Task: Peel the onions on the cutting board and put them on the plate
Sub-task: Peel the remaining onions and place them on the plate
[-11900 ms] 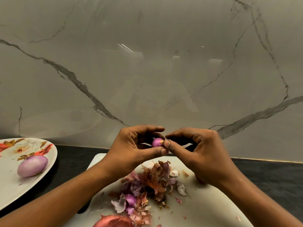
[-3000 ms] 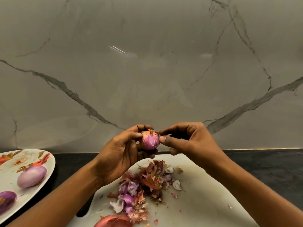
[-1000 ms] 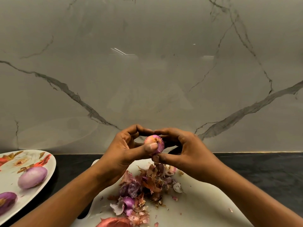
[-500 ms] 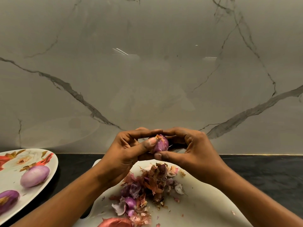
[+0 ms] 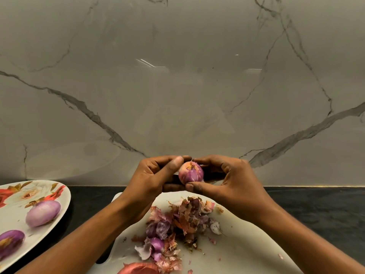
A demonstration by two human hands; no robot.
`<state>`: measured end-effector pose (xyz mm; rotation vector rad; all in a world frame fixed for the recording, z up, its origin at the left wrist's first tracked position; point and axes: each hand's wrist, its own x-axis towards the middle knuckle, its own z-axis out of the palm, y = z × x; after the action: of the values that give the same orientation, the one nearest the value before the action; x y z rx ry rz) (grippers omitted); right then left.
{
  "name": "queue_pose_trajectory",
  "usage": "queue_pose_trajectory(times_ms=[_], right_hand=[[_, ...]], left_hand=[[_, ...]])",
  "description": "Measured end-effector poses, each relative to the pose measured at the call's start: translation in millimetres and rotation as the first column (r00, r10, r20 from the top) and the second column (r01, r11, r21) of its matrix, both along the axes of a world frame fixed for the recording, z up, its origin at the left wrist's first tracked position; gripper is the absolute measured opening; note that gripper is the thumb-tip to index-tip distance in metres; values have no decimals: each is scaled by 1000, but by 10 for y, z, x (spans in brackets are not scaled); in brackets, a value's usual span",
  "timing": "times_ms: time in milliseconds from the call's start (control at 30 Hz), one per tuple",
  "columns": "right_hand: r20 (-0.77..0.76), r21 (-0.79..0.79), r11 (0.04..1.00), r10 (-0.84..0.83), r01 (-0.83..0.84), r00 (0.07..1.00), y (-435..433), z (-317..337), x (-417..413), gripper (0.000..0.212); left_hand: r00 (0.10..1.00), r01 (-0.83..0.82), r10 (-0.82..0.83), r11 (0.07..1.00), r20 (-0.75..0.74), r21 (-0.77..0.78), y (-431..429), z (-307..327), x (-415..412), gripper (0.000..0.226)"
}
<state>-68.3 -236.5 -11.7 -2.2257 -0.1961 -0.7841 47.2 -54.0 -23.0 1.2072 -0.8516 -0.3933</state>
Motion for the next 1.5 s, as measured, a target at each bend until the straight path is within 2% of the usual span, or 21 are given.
queue_pose_trajectory(times_ms=[200,300,400,533,800,1167,1400,1500], right_hand=[[29,-18,1000,-6,7,1000,15,6,-24,53],[23,-1,1000,16,-16,1000,18,14,-23,52],[1,70,995,65,-65,998,53,2,-25,52],[14,87,995,48,-49,999,91,-23,-19,53],[0,1,1000,-17,17,1000,42,-39,9,54],[-13,-29,998,-57,57,998,16,-69,32,57],[-3,-34,995,-95,94,996,8,-83,39,52],[8,7,995,-100,100,995,-10,-69,46,52]], left_hand=[[998,-11,10,1000,58,11,-12,-44,-23,47],[1000,5,-5,1000,22,-20,9,-29,-4,42],[996,-91,91,995,-8,-42,29,-7,39,32],[987,-152,152,988,47,-19,-1,-27,55,28],[989,-42,38,999,141,21,-26,-67,-14,42],[960,-170,179,983,214,-62,-16,-64,66,25],[865,-296,277,955,420,-20,-18,-93,86,18],[885,-303,277,953,374,12,-24,-73,93,12]])
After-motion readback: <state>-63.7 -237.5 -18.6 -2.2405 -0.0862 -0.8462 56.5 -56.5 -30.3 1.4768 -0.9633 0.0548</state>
